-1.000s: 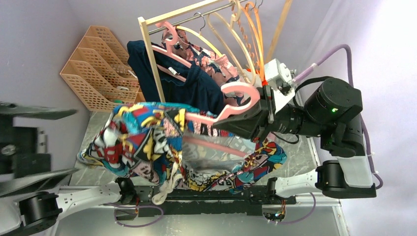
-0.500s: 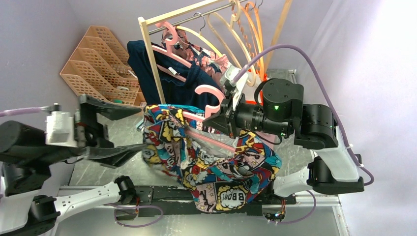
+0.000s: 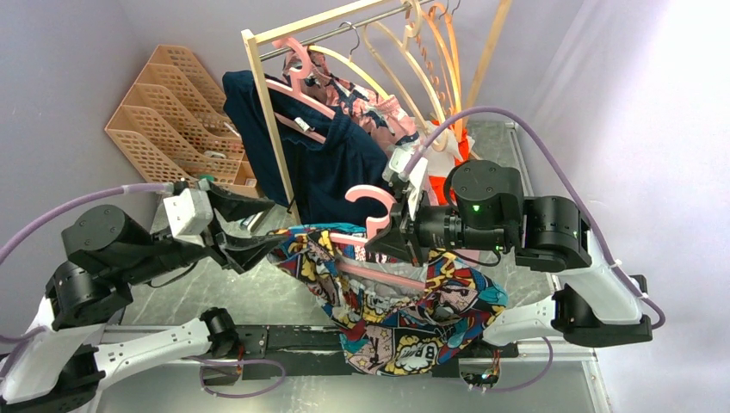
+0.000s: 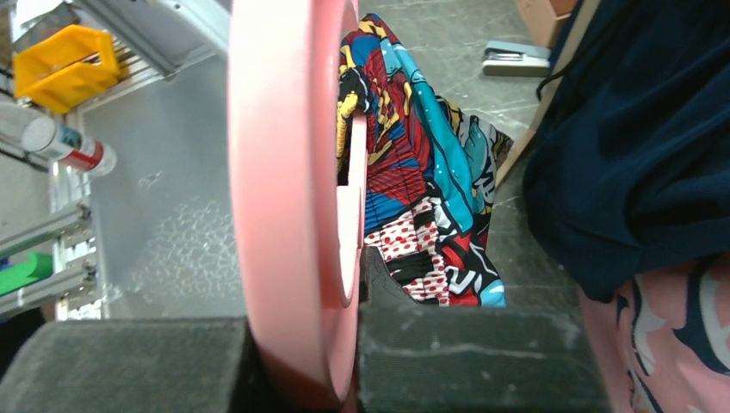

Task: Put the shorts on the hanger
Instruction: Adjust the shorts on the hanger.

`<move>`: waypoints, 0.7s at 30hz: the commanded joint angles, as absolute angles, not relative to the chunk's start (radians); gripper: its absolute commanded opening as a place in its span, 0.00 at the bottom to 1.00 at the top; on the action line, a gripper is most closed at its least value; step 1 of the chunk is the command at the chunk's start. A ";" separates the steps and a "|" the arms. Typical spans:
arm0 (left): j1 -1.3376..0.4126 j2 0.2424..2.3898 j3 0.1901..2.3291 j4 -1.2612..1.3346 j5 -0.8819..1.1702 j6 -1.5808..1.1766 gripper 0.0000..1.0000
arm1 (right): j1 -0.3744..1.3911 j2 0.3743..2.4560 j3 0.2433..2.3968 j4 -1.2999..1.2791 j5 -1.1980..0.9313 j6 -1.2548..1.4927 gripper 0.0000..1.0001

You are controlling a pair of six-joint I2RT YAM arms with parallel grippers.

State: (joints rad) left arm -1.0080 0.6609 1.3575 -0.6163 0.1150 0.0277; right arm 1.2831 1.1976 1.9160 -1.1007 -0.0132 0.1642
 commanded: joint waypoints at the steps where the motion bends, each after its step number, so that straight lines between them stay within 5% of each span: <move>1: -1.008 0.687 1.345 -0.613 0.189 0.068 0.64 | 1.282 1.160 1.907 -1.015 -0.126 0.182 0.00; 11: -1.008 0.750 1.352 -0.648 0.469 0.064 0.73 | 1.282 1.154 1.895 -0.979 -0.177 0.181 0.00; 21: -1.008 0.751 1.353 -0.692 0.457 0.085 0.39 | 1.282 1.131 1.876 -0.962 -0.159 0.176 0.00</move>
